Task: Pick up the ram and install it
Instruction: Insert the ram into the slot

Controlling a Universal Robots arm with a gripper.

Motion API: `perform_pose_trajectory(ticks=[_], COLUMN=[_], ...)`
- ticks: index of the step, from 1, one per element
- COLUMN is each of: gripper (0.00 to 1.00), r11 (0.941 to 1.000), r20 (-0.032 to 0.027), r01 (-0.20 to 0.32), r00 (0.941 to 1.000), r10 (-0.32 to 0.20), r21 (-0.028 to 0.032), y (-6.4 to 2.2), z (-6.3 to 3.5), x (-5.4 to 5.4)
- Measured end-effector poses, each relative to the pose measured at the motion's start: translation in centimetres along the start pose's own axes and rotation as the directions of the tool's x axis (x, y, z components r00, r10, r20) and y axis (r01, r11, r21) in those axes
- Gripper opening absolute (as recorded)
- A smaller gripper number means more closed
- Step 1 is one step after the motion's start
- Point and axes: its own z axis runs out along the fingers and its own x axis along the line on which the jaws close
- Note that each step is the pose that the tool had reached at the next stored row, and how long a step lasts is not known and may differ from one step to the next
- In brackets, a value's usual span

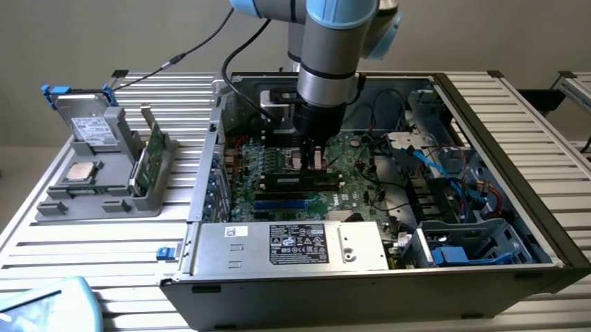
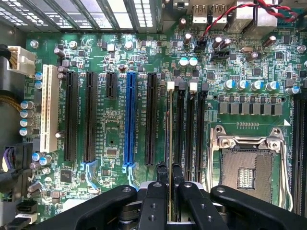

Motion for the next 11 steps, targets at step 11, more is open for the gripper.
perform_pose_trajectory(ticks=[11], gripper=[0.15], r11=[1.0], r20=[-0.0042], r01=[0.0], r00=[1.0], r10=[0.0], r21=[0.0], y=[-0.01], z=[0.01], x=[-0.01])
